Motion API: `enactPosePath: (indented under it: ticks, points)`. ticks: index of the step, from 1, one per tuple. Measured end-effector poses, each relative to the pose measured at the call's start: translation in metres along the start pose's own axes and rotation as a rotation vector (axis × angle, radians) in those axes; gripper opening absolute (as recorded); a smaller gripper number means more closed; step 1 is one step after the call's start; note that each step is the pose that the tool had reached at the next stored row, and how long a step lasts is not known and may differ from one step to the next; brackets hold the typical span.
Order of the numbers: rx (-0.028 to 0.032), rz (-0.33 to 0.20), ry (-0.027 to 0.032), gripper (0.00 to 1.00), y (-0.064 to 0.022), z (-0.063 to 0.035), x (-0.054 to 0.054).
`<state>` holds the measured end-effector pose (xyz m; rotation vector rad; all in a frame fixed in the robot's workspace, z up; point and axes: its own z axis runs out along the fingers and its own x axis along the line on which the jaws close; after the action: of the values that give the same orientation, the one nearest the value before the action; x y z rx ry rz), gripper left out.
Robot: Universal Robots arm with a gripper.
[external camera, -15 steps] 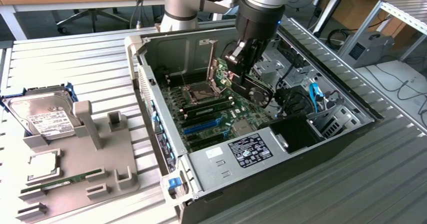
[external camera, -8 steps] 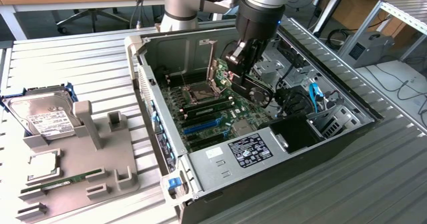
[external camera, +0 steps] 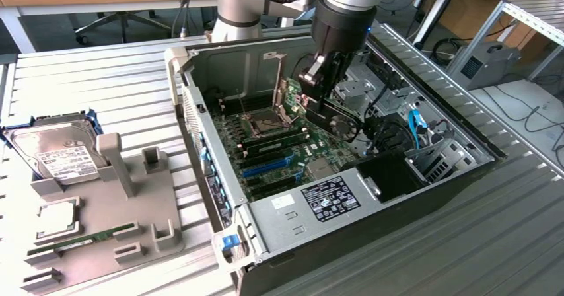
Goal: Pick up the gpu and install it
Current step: 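Insert the gpu into the slot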
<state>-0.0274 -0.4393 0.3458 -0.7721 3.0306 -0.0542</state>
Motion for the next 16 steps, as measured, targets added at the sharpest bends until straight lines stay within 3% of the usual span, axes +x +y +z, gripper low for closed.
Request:
enactPosePath:
  ticks: [16]
  points:
    - [0.0052, -0.025, 0.0019, 0.27, 0.0000, 0.0000, 0.0000]
